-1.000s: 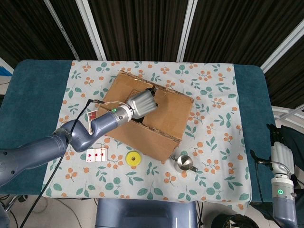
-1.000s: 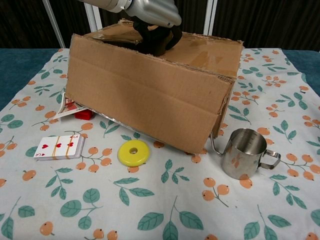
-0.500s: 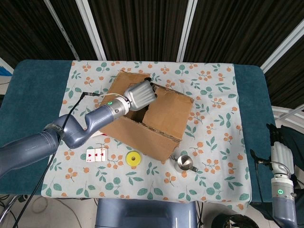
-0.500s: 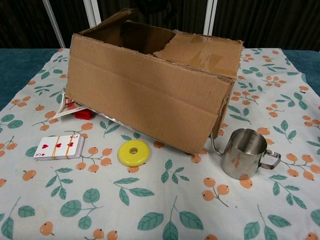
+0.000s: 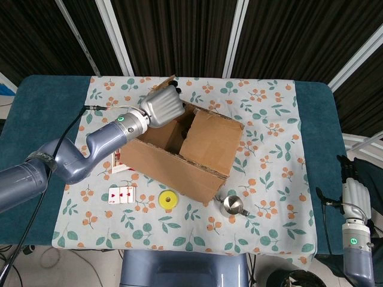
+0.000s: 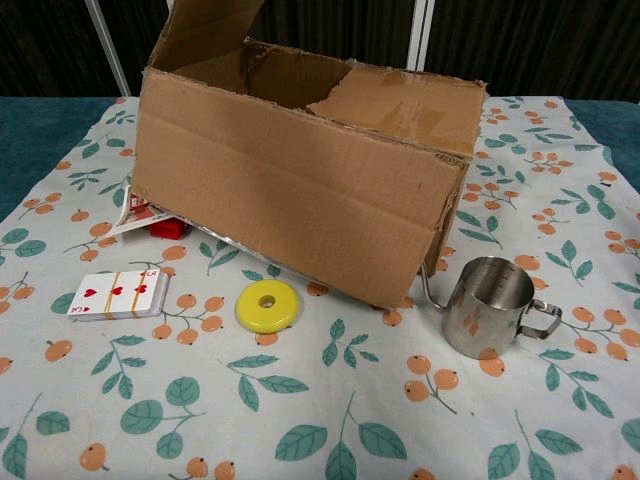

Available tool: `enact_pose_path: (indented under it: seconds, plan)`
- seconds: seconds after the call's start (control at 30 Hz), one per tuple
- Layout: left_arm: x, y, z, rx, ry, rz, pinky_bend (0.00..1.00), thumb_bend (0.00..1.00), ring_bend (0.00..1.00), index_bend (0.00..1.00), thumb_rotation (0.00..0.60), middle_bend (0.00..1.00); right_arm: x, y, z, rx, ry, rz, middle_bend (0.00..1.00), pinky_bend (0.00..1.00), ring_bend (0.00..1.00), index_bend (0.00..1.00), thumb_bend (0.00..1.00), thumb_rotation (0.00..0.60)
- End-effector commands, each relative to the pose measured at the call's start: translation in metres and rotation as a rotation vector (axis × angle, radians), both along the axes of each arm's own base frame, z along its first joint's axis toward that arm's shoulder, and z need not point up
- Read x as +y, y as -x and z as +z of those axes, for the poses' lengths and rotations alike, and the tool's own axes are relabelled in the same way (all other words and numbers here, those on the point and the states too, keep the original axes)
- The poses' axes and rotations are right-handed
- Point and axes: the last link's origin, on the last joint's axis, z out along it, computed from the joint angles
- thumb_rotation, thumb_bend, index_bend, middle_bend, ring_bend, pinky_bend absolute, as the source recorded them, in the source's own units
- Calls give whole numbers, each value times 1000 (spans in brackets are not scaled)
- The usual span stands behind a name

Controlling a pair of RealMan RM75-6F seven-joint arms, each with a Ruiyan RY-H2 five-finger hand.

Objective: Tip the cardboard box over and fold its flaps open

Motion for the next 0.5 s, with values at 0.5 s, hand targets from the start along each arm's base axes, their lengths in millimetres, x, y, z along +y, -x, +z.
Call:
enact_pose_path:
  seconds: [0.5]
  plan:
    - [0, 53, 67, 60, -152, 116, 290, 1000, 301, 382, 600, 645, 0, -1, 1, -11, 2, 5, 3, 245, 36, 22, 354, 600]
